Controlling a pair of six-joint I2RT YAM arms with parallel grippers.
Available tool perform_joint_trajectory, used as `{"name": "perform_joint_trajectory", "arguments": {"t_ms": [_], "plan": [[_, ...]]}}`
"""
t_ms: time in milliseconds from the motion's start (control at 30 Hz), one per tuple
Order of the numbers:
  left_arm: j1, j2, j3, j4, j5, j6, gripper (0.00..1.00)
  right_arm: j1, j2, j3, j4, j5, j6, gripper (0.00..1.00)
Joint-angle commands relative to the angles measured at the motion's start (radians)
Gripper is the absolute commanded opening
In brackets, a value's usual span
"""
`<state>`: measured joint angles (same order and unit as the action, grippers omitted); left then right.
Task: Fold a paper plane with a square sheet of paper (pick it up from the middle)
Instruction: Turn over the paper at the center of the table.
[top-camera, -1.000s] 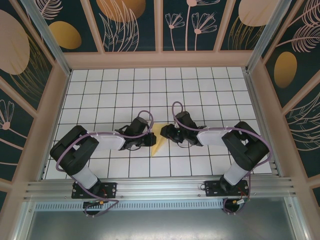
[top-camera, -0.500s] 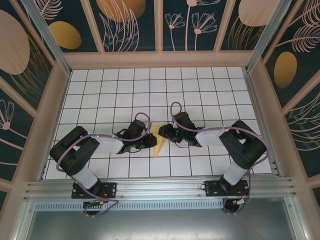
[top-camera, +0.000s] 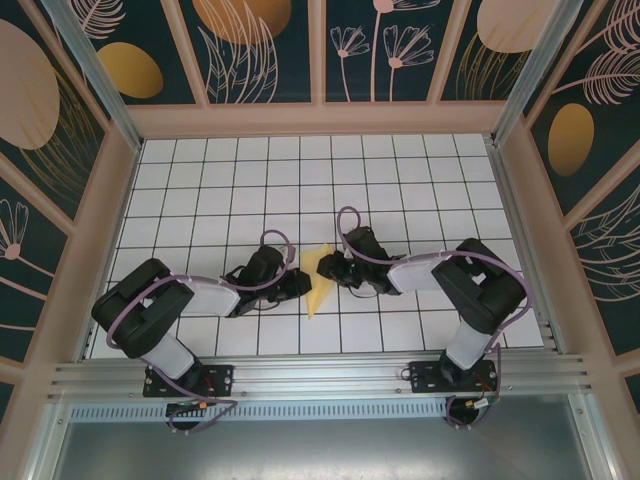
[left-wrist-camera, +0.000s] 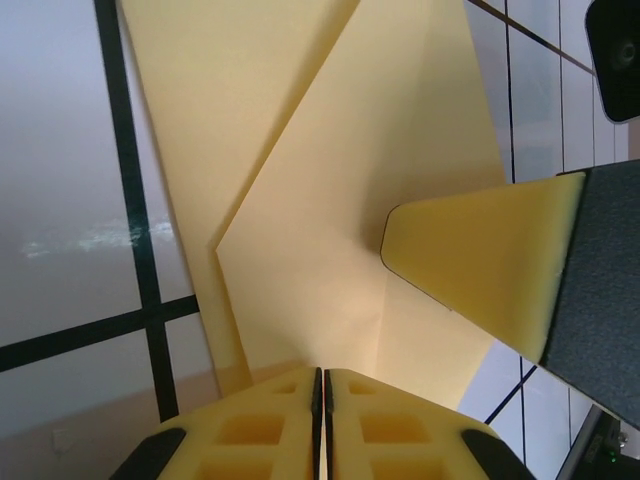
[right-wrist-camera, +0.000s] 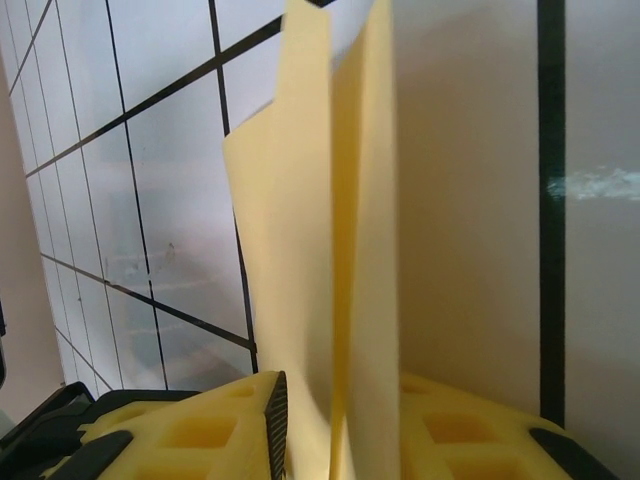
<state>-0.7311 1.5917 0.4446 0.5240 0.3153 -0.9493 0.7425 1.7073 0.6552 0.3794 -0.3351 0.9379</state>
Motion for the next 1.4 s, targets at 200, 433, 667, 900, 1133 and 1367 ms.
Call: {"name": "perform_joint_trajectory", "arguments": {"t_ms": [200,433,667,900,1133,1367], "plan": [[-0.001,-0.027,-0.036,0.08,0.016,-0.042,0.13,0.009,0.047,0.011,0.092,-0.031,-0.013,0.26],[0.0,-0.027,-0.04,0.09,0.023,-0.045,0.13,0.009,0.061,0.02,0.125,-0.062,-0.024,0.19],[0.0,-0.073,-0.053,0.105,0.018,-0.049,0.16,0.004,0.014,0.026,0.068,-0.051,-0.065,0.06],[0.0,-0.282,-0.114,0.107,-0.079,-0.037,0.3,0.0,-0.143,0.151,-0.357,0.15,-0.231,0.04],[0.001,-0.503,-0.107,-0.157,-0.302,0.066,0.37,0.013,-0.17,0.464,-1.027,0.627,-0.415,0.05],[0.001,-0.642,-0.12,-0.278,-0.49,0.078,0.4,0.072,0.13,0.722,-1.513,1.053,-0.31,0.06]]}}
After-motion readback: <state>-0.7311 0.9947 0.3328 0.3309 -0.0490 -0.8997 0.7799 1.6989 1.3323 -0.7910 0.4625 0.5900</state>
